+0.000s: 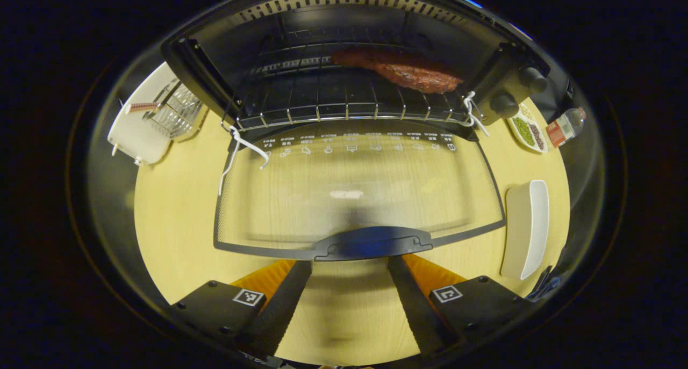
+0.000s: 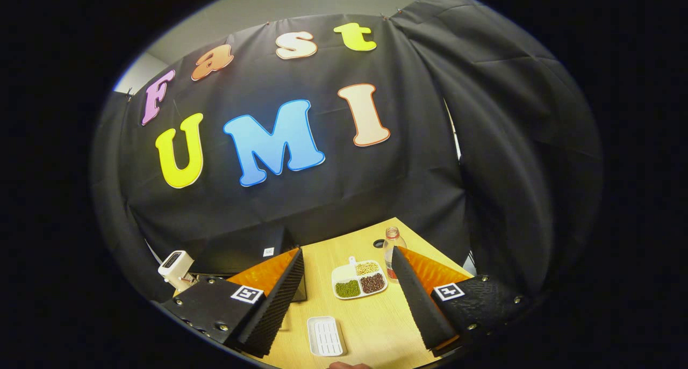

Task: Open the electric oven with the left hand, put the food in, and close the electric oven.

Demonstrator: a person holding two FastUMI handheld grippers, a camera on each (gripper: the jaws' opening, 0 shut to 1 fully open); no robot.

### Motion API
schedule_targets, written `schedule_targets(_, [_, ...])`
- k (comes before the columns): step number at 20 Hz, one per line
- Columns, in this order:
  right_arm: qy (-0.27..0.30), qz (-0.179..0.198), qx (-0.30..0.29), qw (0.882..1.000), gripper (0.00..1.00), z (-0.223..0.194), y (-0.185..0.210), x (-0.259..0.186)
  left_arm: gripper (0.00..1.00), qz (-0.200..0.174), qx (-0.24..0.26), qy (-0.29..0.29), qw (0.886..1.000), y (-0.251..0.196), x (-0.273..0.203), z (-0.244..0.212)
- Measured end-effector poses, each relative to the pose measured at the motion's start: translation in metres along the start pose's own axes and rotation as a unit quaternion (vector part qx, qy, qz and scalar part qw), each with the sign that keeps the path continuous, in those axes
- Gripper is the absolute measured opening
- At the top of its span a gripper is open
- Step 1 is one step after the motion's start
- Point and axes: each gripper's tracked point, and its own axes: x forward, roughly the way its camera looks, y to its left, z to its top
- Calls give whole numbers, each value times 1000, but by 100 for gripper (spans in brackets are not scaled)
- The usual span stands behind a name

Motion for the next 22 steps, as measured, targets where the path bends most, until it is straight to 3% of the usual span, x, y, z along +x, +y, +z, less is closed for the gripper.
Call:
schedule_targets(3, [-3,1,0,1000,99,0,2,-1,98,-3,0,-25,1000,-2,-20,5])
schedule_targets(4, [-4,3,1,1000,100,0,3,-2,93,-4,4,-35,999,-3,-26,7])
schedule_targets(6, [-3,5,4,1000,100,-1,6,-2,100,-6,1,-54,999,-2,-35,11])
schedule_targets(22, [-20,22,-1,1000,99,9,22,-8,98,-19,-22,-130,991,-4,-76,37])
